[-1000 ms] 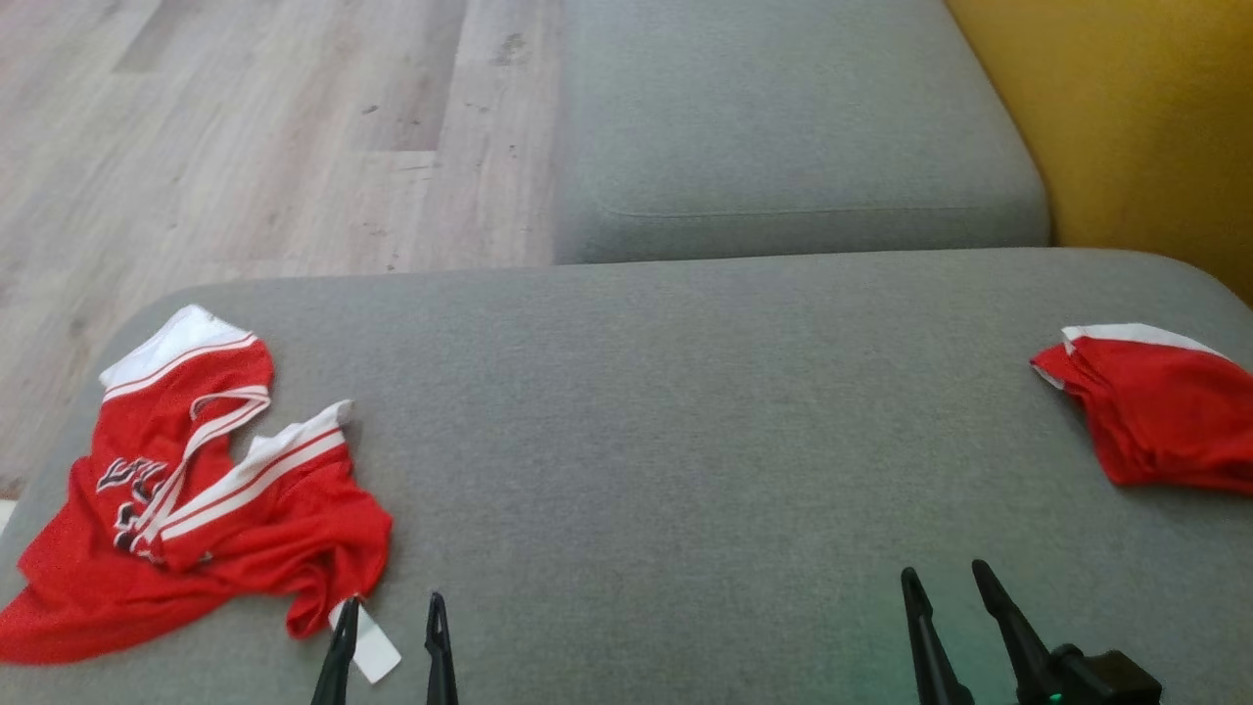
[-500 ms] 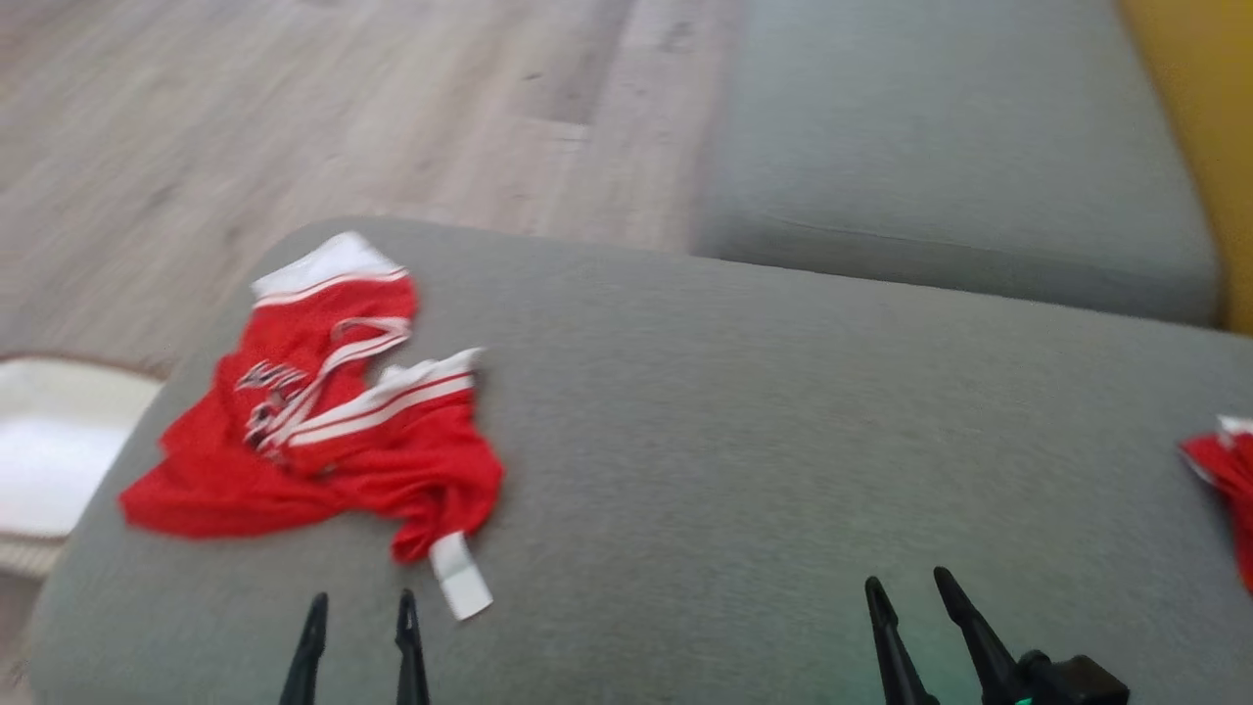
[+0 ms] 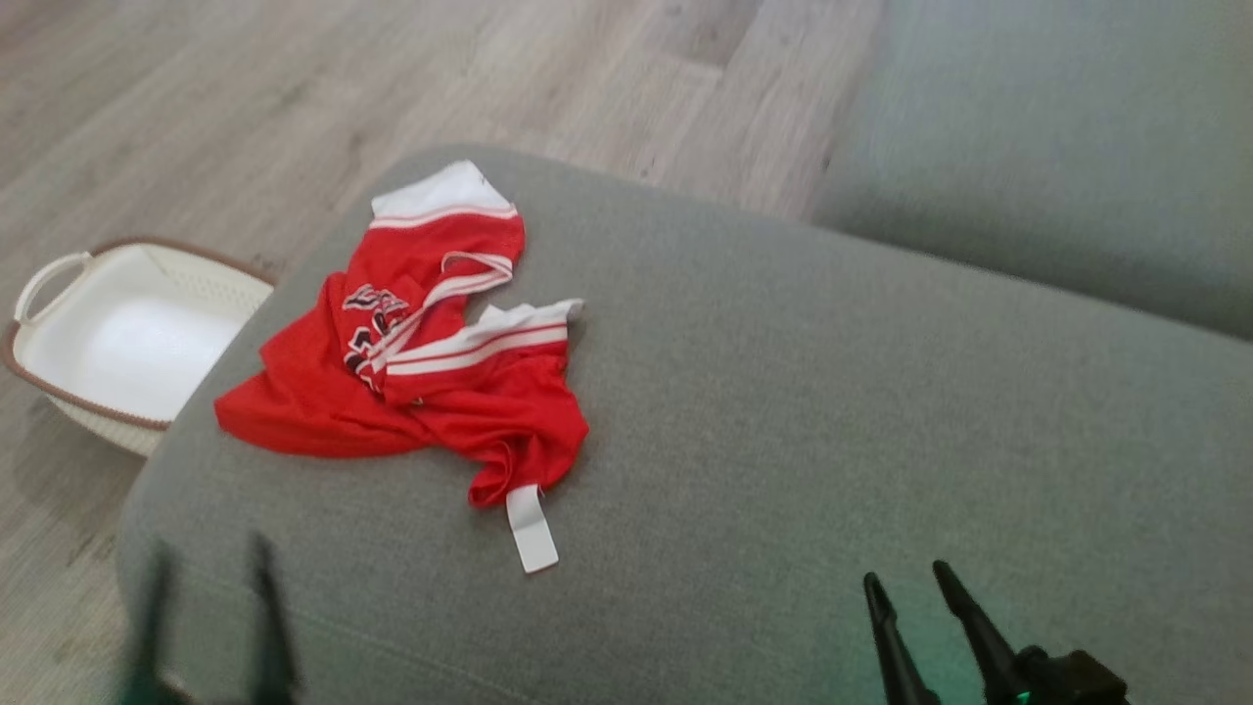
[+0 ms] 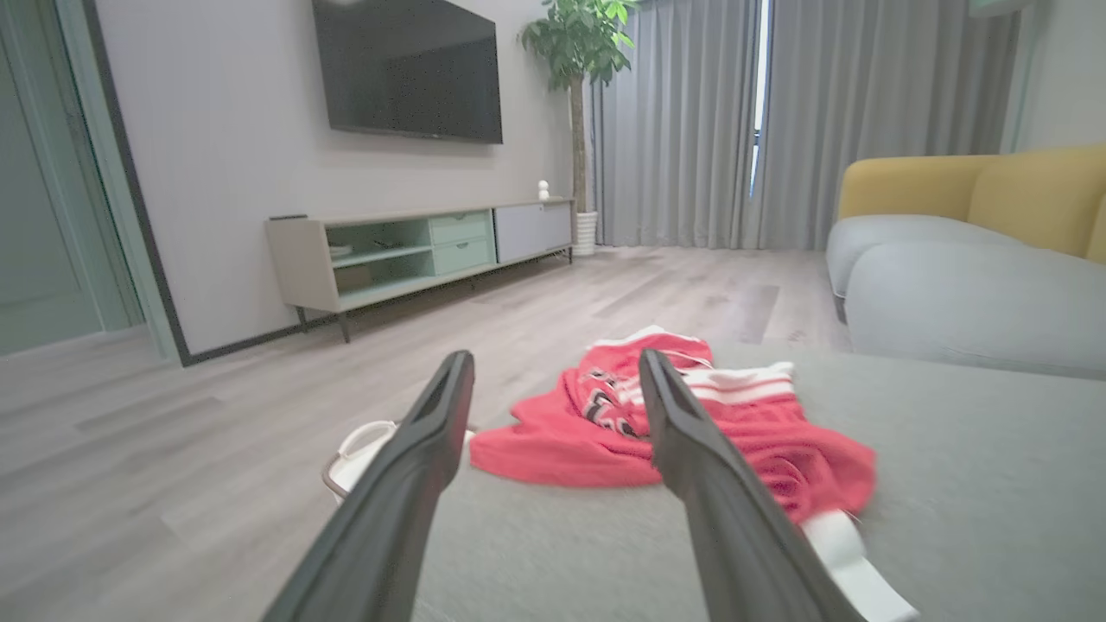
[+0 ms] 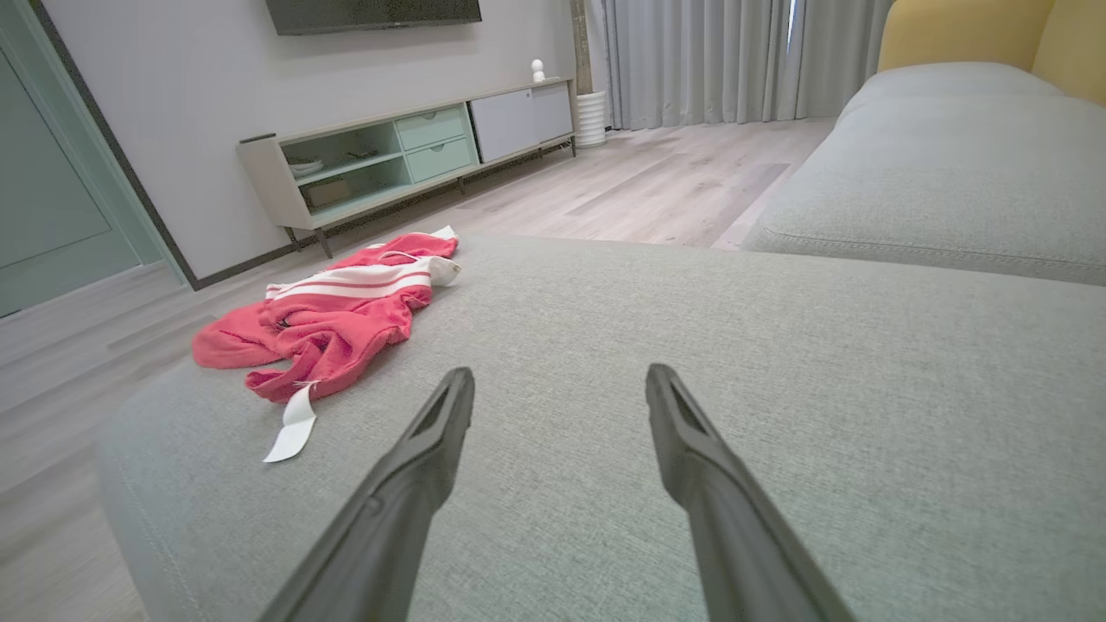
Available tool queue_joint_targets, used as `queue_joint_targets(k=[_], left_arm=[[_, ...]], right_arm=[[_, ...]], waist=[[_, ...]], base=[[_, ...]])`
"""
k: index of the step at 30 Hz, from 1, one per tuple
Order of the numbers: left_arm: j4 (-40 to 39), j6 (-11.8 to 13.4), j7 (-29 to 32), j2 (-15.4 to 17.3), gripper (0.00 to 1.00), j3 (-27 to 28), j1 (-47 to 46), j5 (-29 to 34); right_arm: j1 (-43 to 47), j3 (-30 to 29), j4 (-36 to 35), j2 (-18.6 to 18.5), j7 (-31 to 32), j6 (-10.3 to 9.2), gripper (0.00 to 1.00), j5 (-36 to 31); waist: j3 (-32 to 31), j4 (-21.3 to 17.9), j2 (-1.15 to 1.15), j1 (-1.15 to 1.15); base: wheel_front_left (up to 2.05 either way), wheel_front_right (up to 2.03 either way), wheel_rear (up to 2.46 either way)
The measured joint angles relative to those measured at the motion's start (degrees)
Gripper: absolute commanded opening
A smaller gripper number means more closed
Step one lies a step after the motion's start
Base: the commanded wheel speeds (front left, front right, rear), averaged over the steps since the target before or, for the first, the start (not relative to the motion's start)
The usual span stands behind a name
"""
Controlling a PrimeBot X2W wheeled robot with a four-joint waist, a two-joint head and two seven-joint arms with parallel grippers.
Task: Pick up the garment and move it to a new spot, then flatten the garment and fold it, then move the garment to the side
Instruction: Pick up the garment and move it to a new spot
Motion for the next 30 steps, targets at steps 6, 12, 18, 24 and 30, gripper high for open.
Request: queue_joint_targets(k=[6,12,18,24,30], left_arm=[[-1.93,-3.42,-0.20,5.78,1.00,5.39,-16.78,-1.15],[14.70,-10.05,7.44,9.50,1.00,4.04,-39.50,-5.66],[37.05,-13.33,24.82,8.31,1.00,0.03,-59.06,-12.15],[53.59,-14.28,34.43,6.78,1.00,-2.44,-67.18,-17.07],[62.66,-14.28,33.89,7.94,0.88,-4.04,-67.98,-17.28]], right_arm=[[-1.83,-0.77,-2.34,-4.77,0.00,0.00,1.00,-2.85],[-7.64,-2.78,-6.04,-12.60,0.00,0.00,1.00,-3.16],[-11.05,-4.83,-8.53,-18.30,0.00,0.00,1.00,-1.65],[-11.80,-4.77,-11.25,-22.08,0.02,0.00,1.00,-0.92],[-13.73,-5.13,-13.99,-23.24,0.27,0.00,1.00,-0.52]], waist=[[5.91,-0.54,0.00,0.01],[14.61,-1.40,0.00,0.02],[22.83,-2.76,0.00,0.04],[28.34,-4.64,-0.01,0.03],[31.48,-7.06,0.00,0.01]], base=[[0.00,0.00,0.00],[0.00,0.00,0.00],[0.00,0.00,0.00],[0.00,0.00,0.00],[0.00,0.00,0.00]])
